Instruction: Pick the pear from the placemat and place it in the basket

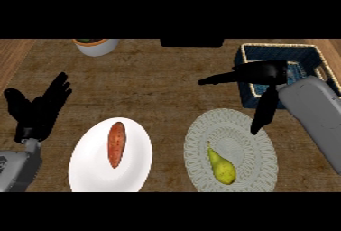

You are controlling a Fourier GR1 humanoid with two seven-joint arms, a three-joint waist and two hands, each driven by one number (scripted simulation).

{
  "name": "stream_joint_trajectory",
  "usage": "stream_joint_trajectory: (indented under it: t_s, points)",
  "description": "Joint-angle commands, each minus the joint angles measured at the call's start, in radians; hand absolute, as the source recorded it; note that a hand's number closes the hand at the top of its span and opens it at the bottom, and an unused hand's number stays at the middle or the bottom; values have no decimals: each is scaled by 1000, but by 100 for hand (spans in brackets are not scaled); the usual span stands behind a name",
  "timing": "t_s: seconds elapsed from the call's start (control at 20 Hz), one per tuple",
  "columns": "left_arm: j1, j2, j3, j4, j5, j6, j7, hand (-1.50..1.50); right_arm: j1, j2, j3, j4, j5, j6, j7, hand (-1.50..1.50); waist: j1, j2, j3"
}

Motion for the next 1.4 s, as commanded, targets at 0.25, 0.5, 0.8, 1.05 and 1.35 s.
stream_joint_trajectory:
  t_s: [0.25, 0.5, 0.8, 1.05, 1.35]
  points:
    - [19, -23, 27, -15, -31, -6, 13, 0, 246, 114, 48, -46, 141, -179, -167, -150, -7, -4, -1]
    - [-17, -60, 33, -11, -79, 4, 52, 0, 194, 205, 56, 106, 250, -204, -217, -150, -2, -3, -1]
    - [-29, -103, 51, 53, -117, -25, -16, 0, 217, 206, 108, 113, 367, -199, -253, -150, -6, -3, -1]
    - [13, -43, 118, -26, -87, -96, 44, 0, 217, 200, 93, 99, 412, -158, -254, -150, -5, -5, -1]
    - [-3, -101, 118, 4, -110, -97, 43, 0, 278, 229, 147, 227, 523, -317, -426, -150, -3, -2, -1]
